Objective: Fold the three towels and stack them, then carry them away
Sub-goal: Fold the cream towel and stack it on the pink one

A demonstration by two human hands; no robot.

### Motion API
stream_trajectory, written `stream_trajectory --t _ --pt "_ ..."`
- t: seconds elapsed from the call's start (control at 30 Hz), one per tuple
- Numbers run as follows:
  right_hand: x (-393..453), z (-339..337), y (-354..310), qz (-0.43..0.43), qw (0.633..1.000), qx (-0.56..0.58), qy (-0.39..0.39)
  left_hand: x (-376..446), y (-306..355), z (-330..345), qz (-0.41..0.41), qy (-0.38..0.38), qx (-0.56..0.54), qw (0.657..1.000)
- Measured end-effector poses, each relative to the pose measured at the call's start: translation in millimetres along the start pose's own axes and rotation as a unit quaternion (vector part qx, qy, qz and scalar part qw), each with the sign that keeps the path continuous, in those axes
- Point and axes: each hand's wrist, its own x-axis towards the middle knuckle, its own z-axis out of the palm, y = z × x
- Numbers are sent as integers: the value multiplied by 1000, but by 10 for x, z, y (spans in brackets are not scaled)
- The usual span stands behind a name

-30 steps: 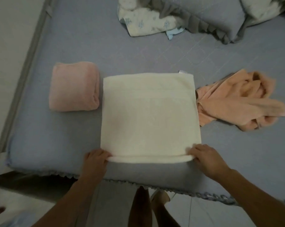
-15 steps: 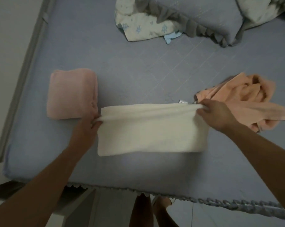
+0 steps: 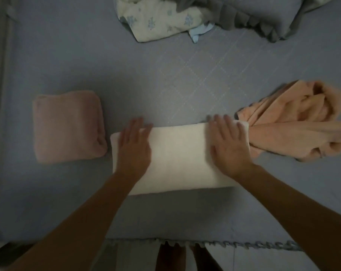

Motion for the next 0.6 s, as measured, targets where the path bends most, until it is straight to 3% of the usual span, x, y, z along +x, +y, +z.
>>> stream_trajectory --t 0.07,0.17,0.3,0.43,0.6 --pt "-68 174 -297 -56 997 39 -30 3 215 193 84 -62 14 994" --pt "-83 477 -579 -91 994 35 -49 7 275 513 133 -108 63 983" --pt "-87 673 -28 -104 993 -28 -37 -89 -275 737 147 -98 117 977" --pt "-108 546 582 -74 996 -54 -25 -226 -629 650 95 -86 110 986" --pt "-245 346 285 25 997 59 43 -55 -344 439 21 -100 76 992"
